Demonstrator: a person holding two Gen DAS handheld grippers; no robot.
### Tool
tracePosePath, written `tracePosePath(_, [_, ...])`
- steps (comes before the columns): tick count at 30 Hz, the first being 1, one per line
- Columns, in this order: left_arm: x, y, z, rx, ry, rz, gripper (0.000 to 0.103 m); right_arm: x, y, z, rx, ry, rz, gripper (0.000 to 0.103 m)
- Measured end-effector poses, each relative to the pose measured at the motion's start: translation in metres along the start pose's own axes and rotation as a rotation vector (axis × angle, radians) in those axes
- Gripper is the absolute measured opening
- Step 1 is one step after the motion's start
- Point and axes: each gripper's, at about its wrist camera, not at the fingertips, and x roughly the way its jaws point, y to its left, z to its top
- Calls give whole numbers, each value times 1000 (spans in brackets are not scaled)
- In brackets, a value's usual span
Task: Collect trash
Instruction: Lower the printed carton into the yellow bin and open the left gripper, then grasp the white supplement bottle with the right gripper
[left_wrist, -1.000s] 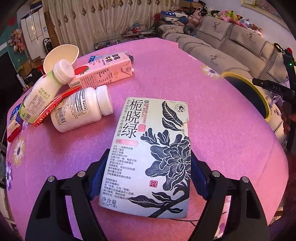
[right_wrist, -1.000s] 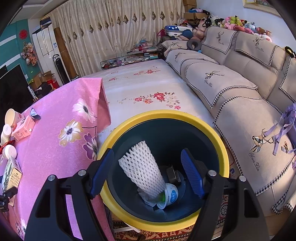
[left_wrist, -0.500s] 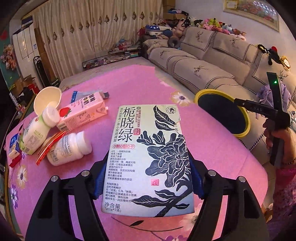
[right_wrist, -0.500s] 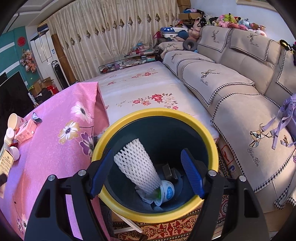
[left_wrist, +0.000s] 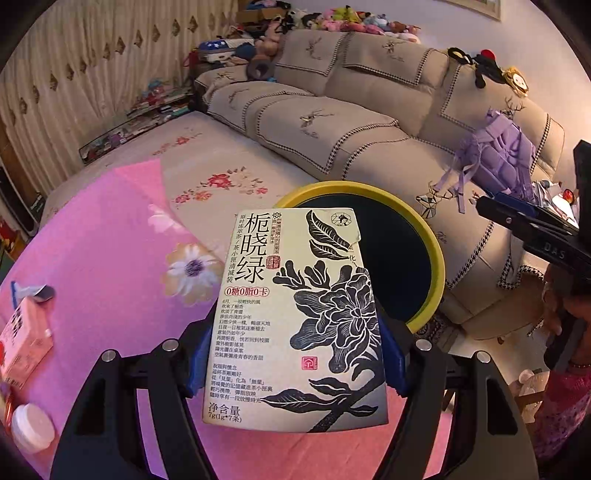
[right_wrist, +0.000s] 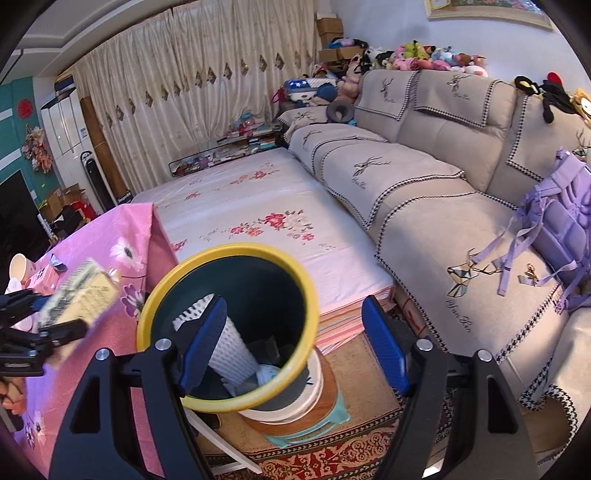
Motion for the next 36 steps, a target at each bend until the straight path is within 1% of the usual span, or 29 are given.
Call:
tracePosePath(2, [22,-11,14,16,23,-7,72,-5,-12,-1,12,-7,-15,72])
tracePosePath(5, [53,-20,29,37,44,2,72,-11,-28,-2,26,-13,-36,72])
tracePosePath(10, [92,-31,48,42,72,17,73,-14,-42,-5,43,-13,-56,73])
tracePosePath(12, [100,-31,51,33,77,29,88,-14,-42,-6,47,-11,-57,73])
tracePosePath(15, [89,-26,53,-7,45,13,89,-13,-38,-7,44,-6,-49,73])
tracePosePath(18, [53,-15,50,-50,-21,5,90,-12,-31,-8,29,-2,-34,74])
tracePosePath(20, [15,-6,41,-81,-99,15,92,-13,-22,-8,18,-2,-19,74])
tracePosePath(22, [-28,3,27,-106,-176,49,95,-12,-12,-9,5,-1,-3,74])
tracePosePath(23, [-47,7,19,-115,-207,71,98,-12,-4,-8,-5,1,10,74])
tracePosePath(24, [-66,11,9,-125,-235,93,98,-11,3,-8,-16,3,23,75])
tracePosePath(27, [-122,26,-30,-175,-291,176,98,-9,32,-9,-54,12,72,76])
tracePosePath(30, [-171,51,-77,-259,-326,270,98,-5,70,-10,-116,28,136,76])
tracePosePath(33, [-216,77,-126,-346,-345,397,98,-4,115,-11,-183,42,213,76])
tracePosePath(35, [-245,89,-159,-400,-351,503,98,-5,150,-12,-229,46,264,76])
tracePosePath(36, [-254,93,-170,-417,-351,536,98,-6,168,-12,-253,50,295,76])
